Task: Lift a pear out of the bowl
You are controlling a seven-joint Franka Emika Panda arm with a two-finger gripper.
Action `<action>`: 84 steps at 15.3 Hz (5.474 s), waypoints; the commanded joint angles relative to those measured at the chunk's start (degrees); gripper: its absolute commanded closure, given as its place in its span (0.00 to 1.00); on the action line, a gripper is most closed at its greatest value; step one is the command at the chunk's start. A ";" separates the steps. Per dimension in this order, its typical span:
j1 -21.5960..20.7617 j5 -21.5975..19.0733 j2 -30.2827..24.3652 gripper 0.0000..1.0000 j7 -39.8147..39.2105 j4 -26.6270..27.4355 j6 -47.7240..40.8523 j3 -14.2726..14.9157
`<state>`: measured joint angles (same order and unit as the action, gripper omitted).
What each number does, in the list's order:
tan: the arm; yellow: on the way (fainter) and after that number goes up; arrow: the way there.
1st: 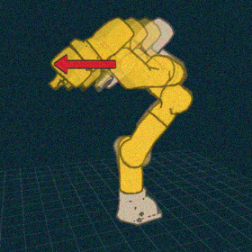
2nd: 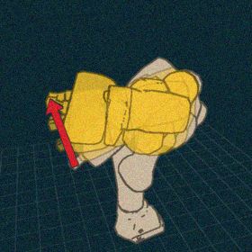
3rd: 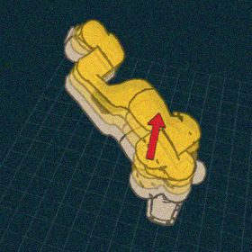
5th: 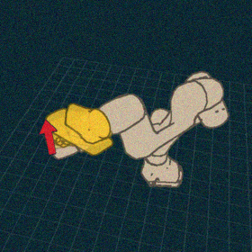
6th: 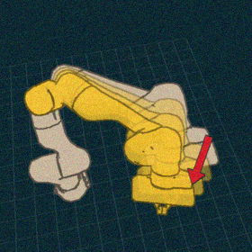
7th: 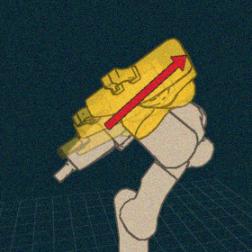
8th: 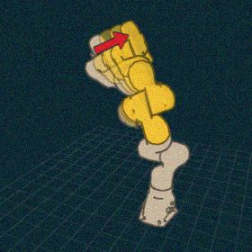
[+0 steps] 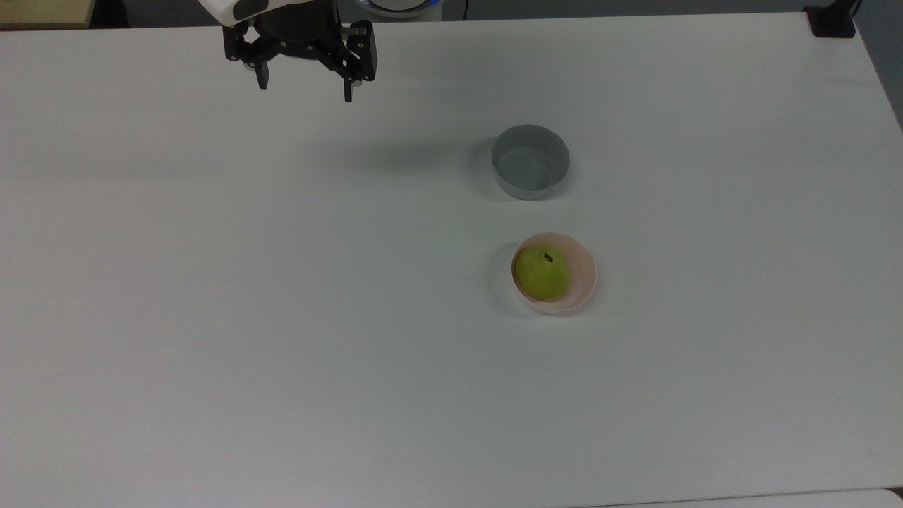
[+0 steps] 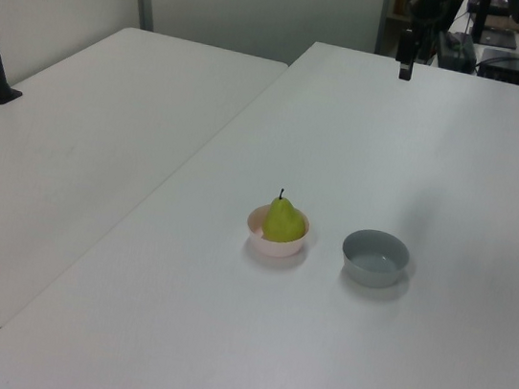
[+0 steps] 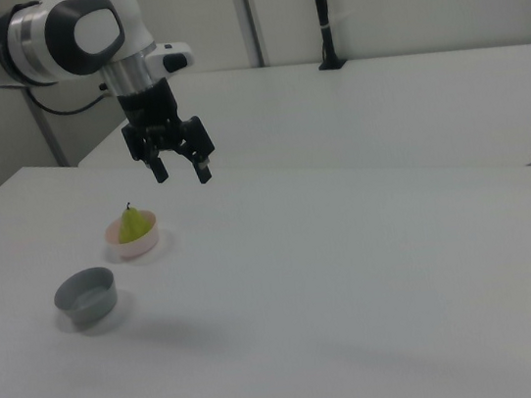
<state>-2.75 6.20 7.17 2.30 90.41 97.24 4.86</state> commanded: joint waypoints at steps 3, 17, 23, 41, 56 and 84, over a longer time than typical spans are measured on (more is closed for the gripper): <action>0.55 -0.75 -1.98 0.00 -1.07 1.96 -0.57 -0.29; -11.65 -5.31 3.72 0.00 -0.72 -1.72 2.33 5.42; -19.57 -7.26 9.52 0.00 -0.46 -2.60 11.29 6.39; -28.27 -7.43 26.93 0.00 9.21 -3.31 36.17 6.65; -27.93 -6.90 21.50 0.93 8.86 -3.31 35.30 8.06; 3.89 -2.77 18.49 0.75 -18.83 1.44 21.32 3.14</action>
<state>1.39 2.33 24.18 -17.04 90.99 115.85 8.13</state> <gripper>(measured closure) 0.388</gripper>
